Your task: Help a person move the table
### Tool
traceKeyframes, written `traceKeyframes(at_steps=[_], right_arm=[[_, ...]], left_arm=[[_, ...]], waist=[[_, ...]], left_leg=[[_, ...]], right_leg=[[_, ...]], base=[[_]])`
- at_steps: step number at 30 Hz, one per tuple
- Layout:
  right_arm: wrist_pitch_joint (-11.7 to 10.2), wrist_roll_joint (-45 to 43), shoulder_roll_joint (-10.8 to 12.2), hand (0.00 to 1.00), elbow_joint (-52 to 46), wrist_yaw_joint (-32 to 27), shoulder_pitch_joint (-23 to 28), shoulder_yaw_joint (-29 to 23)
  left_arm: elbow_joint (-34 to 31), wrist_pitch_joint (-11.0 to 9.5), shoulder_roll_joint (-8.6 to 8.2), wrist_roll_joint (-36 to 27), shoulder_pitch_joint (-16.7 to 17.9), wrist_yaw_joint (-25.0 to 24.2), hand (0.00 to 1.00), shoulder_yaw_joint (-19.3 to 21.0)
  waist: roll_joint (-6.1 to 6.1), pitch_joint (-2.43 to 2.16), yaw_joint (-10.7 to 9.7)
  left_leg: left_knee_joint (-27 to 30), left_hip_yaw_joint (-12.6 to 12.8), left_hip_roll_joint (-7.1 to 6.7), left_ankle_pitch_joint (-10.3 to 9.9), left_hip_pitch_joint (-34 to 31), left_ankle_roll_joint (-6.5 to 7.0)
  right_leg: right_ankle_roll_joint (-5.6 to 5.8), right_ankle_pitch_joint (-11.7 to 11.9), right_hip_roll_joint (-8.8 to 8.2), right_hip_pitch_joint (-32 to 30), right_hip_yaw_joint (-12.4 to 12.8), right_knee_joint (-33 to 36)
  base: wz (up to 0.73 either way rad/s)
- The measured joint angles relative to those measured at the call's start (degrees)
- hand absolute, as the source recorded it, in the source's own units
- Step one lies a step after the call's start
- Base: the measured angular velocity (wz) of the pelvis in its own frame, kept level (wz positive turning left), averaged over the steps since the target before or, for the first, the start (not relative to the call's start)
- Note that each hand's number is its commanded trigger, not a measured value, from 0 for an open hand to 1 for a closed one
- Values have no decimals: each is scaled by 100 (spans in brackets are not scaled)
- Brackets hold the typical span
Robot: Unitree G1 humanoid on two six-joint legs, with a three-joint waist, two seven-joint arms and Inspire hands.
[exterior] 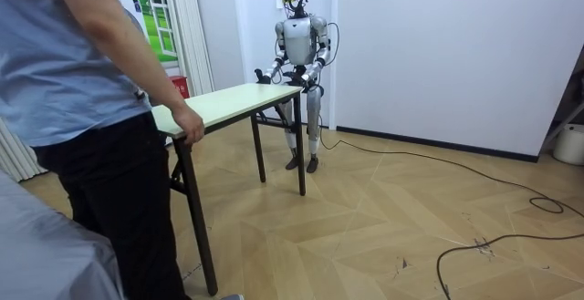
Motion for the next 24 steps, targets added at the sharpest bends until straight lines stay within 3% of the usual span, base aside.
traceKeyframes(at_steps=[6,10,11,24], right_arm=[[-71,-5,1,100,-22,-111,-11,44],[-224,-9,9,100,-18,-743,-56,46],[-229,-9,29,100,-18,-819,-59,56],[-326,-58,39,100,-21,-865,-94,108]], left_arm=[[0,-84,-62,0,-17,64,100,0],[0,-84,-189,6,-60,199,100,-27],[1,-90,-190,7,-60,259,100,-27],[4,-170,-273,110,-51,558,100,-70]], waist=[[-6,4,17],[-3,51,168],[0,88,170],[-35,97,162]], left_leg=[[1,13,0,0,8,0],[-3,4,1,1,-12,0],[-2,-6,1,1,-33,0],[4,29,-2,3,-77,-2]], right_leg=[[0,0,0,0,11,-1],[0,-1,0,-13,7,-12],[0,-1,1,-27,1,-18],[1,-1,-4,-87,31,-14]], base=[[0],[3],[0],[-2]])
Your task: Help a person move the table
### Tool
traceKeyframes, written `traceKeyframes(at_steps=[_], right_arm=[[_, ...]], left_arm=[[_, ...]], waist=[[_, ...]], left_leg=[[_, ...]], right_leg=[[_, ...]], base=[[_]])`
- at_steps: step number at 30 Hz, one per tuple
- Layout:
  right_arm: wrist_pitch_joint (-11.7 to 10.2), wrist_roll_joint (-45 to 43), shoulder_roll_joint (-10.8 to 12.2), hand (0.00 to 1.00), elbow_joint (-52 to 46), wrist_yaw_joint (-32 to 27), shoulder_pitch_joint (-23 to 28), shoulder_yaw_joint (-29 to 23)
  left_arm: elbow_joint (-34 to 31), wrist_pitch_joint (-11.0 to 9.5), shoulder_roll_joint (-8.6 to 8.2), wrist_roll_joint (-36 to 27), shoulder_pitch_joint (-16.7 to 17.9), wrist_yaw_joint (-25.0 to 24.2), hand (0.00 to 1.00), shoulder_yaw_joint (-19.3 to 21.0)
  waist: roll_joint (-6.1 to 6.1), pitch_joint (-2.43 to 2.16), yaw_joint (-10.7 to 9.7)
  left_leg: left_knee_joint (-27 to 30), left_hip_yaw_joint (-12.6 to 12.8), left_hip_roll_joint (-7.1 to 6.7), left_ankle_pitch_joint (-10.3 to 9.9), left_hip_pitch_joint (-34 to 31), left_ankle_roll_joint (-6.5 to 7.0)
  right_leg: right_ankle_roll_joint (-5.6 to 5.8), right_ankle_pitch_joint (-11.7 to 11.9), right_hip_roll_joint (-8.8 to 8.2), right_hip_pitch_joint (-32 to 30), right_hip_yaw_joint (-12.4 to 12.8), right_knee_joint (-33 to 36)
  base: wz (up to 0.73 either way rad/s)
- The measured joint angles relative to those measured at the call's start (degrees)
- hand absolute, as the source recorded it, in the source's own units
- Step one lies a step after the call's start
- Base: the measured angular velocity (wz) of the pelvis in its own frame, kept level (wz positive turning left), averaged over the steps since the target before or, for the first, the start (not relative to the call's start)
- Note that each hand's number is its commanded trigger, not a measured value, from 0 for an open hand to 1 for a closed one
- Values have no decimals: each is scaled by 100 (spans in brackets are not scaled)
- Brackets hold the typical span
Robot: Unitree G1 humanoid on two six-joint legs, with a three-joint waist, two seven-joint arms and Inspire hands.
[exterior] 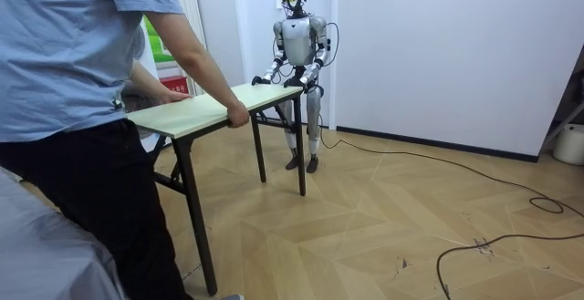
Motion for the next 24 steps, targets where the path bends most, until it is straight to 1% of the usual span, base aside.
traceKeyframes(at_steps=[21,24], right_arm=[[25,-12,-6,100,0,-32,-6,-7],[24,-20,-2,100,0,-32,-4,-7]], left_arm=[[-1,0,11,20,-2,50,100,-1],[-2,-13,6,103,-1,50,100,1]], waist=[[-9,-12,-15],[-8,-16,-16]], left_leg=[[2,0,0,0,-6,0],[2,0,0,0,-8,0]], right_leg=[[0,0,-3,-3,2,6],[0,0,-3,-4,1,6]], base=[[0],[0]])
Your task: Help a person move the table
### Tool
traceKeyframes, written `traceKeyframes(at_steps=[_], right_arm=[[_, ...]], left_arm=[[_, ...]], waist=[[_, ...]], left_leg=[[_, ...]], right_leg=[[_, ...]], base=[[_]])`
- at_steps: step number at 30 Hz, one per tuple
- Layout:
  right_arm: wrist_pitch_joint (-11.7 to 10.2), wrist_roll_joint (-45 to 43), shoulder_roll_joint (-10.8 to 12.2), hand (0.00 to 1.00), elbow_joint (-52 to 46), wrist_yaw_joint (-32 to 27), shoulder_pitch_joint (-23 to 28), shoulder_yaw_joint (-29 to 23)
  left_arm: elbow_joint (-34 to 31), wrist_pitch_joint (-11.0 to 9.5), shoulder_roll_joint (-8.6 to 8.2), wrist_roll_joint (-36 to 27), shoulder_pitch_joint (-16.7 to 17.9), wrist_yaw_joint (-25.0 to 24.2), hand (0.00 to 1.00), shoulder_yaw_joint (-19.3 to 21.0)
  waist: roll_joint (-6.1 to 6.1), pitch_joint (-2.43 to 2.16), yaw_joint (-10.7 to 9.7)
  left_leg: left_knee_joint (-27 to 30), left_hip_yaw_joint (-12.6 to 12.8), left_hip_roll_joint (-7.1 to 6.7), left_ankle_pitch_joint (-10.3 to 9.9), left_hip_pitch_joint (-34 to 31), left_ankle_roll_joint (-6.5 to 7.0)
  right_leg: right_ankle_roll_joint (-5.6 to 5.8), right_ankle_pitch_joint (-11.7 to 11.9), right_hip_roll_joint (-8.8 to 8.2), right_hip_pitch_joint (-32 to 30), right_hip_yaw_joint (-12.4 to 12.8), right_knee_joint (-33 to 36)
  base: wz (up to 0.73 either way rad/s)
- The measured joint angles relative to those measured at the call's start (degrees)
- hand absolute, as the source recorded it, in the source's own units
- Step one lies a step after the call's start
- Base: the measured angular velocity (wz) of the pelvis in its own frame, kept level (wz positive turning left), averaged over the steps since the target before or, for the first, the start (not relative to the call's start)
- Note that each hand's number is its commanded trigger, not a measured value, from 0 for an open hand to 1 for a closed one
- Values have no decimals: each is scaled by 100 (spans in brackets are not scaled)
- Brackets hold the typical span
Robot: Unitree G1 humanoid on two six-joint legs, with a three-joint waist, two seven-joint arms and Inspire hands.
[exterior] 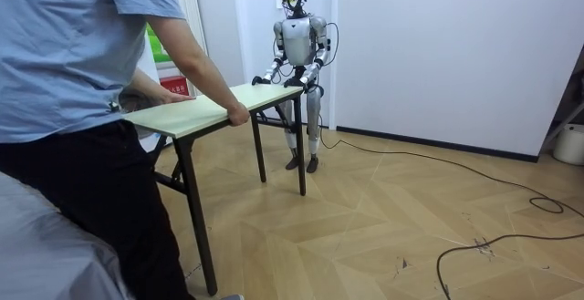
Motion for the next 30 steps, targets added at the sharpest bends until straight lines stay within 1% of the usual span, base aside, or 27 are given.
traceKeyframes(at_steps=[2,6,8,10,12,13,19,27,30], right_arm=[[-7,-2,-1,100,-3,0,1,5],[-20,-3,-4,100,-102,-1,10,11],[-14,5,-3,100,-203,-1,20,35],[-25,23,0,100,-413,0,54,89],[-40,46,-4,100,-597,0,122,128],[-40,51,-4,100,-608,3,122,128],[-58,72,-27,100,-972,10,247,181],[-66,105,-28,100,-1058,11,246,188],[-160,51,-37,100,-1096,11,254,271]], left_arm=[[-7,-4,-1,64,2,0,100,-1],[-104,-28,-7,112,22,0,100,-1],[-196,-116,-17,180,42,0,100,-15],[-410,-182,-18,225,121,0,100,-16],[-552,-239,-32,238,179,-3,100,-16],[-579,-237,-27,238,192,-6,100,-19],[-963,-273,3,249,349,-13,100,-39],[-1096,-348,46,239,375,-13,100,-91],[-1146,-519,57,236,425,-12,100,-194]], waist=[[-3,-18,21],[-2,-28,28],[4,-66,26],[18,-78,24],[25,-134,30],[27,-143,29],[35,-148,25],[39,-148,20],[41,-146,18]], left_leg=[[1,0,0,0,-8,0],[5,0,0,0,-11,0],[6,-2,0,0,-9,0],[6,0,-1,0,1,0],[6,5,-2,0,16,0],[6,7,-1,0,19,0],[12,20,-4,0,2,0],[24,-7,-4,0,-41,0],[23,-6,-4,0,-46,0]], right_leg=[[0,0,0,-12,6,0],[0,0,0,-16,8,0],[0,0,1,-15,25,0],[0,0,4,-12,65,1],[0,0,11,-4,131,1],[0,0,12,-2,138,1],[0,0,12,-7,137,-1],[0,0,10,-24,100,-2],[0,0,9,-27,100,-2]], base=[[0],[0],[0],[-4],[-2],[-4],[-1],[3],[0]])
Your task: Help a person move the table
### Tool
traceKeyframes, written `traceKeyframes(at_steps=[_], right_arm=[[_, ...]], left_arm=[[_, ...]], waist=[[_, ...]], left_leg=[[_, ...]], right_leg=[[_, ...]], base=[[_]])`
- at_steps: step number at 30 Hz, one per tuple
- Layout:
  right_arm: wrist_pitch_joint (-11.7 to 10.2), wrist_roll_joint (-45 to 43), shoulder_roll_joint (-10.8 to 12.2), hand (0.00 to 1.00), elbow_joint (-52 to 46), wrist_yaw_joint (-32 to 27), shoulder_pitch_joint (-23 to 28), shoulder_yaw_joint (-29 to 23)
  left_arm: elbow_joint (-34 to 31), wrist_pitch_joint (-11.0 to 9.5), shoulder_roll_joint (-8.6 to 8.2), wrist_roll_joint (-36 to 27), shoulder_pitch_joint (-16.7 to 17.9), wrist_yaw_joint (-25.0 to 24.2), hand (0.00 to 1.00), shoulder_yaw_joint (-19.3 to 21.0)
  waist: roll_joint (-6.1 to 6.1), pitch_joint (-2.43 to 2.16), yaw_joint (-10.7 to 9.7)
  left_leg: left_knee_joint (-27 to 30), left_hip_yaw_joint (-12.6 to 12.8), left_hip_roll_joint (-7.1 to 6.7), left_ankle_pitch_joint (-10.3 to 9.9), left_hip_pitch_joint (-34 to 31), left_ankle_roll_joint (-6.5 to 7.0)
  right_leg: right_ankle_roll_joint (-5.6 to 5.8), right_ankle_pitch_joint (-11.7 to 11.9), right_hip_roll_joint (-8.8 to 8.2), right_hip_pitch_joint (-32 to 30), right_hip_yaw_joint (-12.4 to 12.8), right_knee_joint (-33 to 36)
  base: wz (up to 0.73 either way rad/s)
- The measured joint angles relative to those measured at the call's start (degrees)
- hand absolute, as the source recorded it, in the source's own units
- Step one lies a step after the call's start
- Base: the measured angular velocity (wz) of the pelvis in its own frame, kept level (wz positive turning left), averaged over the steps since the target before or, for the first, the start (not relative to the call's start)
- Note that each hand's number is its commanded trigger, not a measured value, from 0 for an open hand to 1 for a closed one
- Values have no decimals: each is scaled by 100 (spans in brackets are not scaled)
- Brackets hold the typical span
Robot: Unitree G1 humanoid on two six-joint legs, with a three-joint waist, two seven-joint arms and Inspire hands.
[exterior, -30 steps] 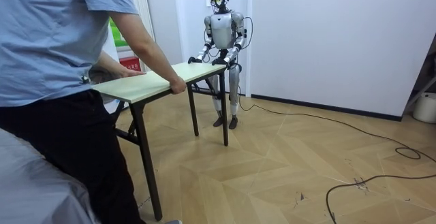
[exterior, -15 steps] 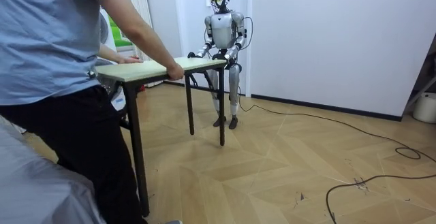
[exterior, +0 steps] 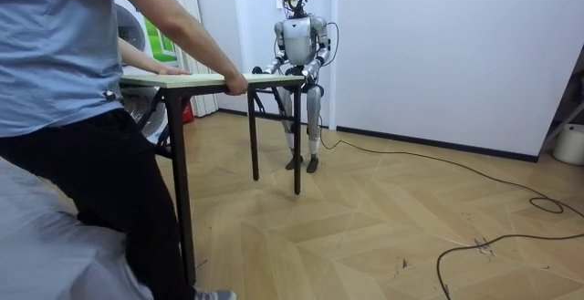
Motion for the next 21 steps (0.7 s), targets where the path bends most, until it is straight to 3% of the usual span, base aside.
traceKeyframes(at_steps=[2,7,21], right_arm=[[-46,-13,-36,100,-121,-1,46,108],[-57,-97,-68,100,-285,0,197,156],[-271,-103,-196,100,-377,12,382,347]], left_arm=[[-157,-158,0,43,133,-4,100,-55],[-391,-252,33,55,405,-57,100,-164],[-429,-326,96,18,594,-138,100,-322]], waist=[[-1,0,-13],[-2,0,6],[-39,25,0]], left_leg=[[0,4,0,0,-40,0],[-1,5,-1,0,-48,0],[-19,1,-2,-1,-74,1]], right_leg=[[0,0,-1,-44,2,2],[0,0,-2,-55,5,3],[0,0,2,-78,-1,8]], base=[[0],[1],[0]])
